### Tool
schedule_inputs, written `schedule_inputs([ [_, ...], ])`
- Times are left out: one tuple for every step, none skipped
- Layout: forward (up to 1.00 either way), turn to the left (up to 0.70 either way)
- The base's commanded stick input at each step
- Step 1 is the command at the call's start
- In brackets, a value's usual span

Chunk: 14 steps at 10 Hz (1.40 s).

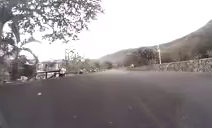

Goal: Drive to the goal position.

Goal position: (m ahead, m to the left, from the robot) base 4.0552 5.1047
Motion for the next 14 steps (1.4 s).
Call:
schedule_inputs([
  [0.70, -0.20],
  [0.70, -0.25],
  [0.70, 0.00],
  [0.70, 0.00],
  [0.70, 0.00],
  [0.70, 0.00],
  [0.70, 0.00],
  [0.70, 0.00],
  [0.70, 0.00],
  [0.70, 0.00],
  [0.70, 0.00],
  [0.70, 0.00],
  [0.70, 0.00],
  [0.70, 0.00],
])
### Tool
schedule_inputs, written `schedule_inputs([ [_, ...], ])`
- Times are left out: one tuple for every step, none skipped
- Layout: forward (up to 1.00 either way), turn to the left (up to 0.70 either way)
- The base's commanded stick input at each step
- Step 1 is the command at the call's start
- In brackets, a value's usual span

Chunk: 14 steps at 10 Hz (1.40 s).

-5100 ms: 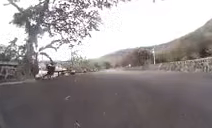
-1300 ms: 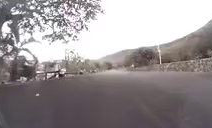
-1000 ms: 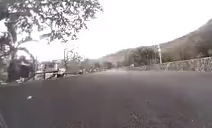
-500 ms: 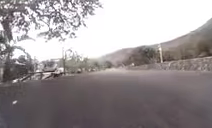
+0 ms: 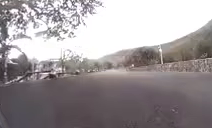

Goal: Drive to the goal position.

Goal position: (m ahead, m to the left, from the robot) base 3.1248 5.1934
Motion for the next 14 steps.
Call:
schedule_inputs([
  [0.70, 0.00],
  [0.70, 0.00],
  [0.70, 0.00],
  [0.70, 0.00],
  [0.70, 0.00],
  [0.70, 0.00],
  [0.70, 0.00],
  [0.70, 0.00],
  [0.70, 0.00],
  [0.70, 0.00],
  [0.70, 0.00],
  [0.70, 0.00],
  [0.70, 0.00],
  [0.70, 0.00],
])
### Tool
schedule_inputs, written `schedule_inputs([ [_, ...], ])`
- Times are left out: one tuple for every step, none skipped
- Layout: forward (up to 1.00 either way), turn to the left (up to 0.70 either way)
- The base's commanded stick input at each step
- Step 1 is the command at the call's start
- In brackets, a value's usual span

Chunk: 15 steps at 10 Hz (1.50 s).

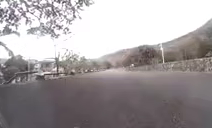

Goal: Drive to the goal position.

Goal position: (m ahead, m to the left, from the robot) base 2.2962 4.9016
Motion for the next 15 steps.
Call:
schedule_inputs([
  [0.70, 0.00],
  [0.70, 0.00],
  [0.70, 0.00],
  [0.70, 0.00],
  [0.70, 0.00],
  [0.70, 0.00],
  [0.70, 0.00],
  [0.70, 0.00],
  [0.70, 0.00],
  [0.70, 0.00],
  [0.70, 0.00],
  [0.70, 0.00],
  [0.70, 0.27],
  [0.70, 0.15],
  [0.70, 0.03],
])
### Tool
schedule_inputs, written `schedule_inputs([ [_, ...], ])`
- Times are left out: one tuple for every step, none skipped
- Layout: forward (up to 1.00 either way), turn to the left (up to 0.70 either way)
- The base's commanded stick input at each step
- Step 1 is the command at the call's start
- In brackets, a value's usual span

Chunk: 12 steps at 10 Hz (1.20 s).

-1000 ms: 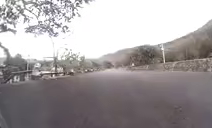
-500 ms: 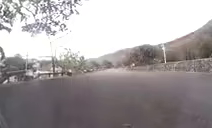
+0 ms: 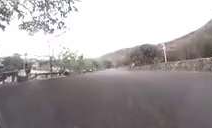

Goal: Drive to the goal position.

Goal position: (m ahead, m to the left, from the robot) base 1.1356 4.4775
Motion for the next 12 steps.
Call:
schedule_inputs([
  [0.70, 0.00],
  [0.70, 0.00],
  [0.70, 0.00],
  [0.70, 0.00],
  [0.70, 0.00],
  [0.70, 0.00],
  [0.70, 0.00],
  [0.70, 0.00],
  [0.70, 0.00],
  [0.70, 0.00],
  [0.70, 0.00],
  [0.70, 0.00],
])
